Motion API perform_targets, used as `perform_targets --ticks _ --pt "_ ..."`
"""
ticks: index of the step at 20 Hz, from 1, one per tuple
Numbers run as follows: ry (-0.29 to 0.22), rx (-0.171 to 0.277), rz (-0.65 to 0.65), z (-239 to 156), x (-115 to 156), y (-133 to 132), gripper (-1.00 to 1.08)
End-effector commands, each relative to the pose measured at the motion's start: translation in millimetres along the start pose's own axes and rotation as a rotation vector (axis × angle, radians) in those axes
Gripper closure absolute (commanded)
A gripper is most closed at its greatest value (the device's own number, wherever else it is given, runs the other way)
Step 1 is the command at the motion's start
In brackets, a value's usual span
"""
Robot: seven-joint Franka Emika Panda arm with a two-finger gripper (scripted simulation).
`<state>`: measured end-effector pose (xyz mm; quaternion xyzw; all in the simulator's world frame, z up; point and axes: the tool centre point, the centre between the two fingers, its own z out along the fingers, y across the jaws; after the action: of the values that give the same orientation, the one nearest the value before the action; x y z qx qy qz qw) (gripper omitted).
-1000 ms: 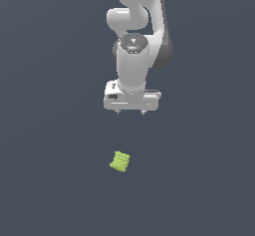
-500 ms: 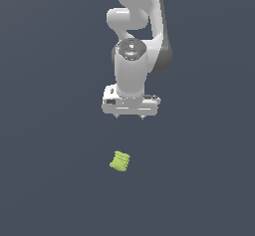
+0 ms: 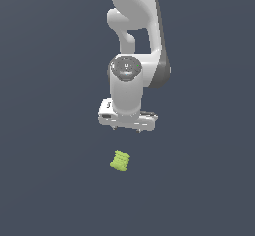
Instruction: Pick up the object and move it to a goal position.
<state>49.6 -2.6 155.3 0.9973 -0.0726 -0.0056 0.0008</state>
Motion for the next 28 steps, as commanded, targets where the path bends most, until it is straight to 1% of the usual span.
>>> perform_targets --ticks 1,8,14,21,28 --pt "0.001 0.001 0.028 7.3 14.4 1.8 -0.92" --pt "0.005 0.002 0.104 30.0 51.1 7.1 -0.92" --pt "0.008 0.003 0.156 48.0 73.3 11.1 -0.92" --pt "0.010 0.003 0.190 61.3 86.8 13.8 -0.92" --pt "0.010 0.003 0.198 64.8 89.4 14.6 -0.92"
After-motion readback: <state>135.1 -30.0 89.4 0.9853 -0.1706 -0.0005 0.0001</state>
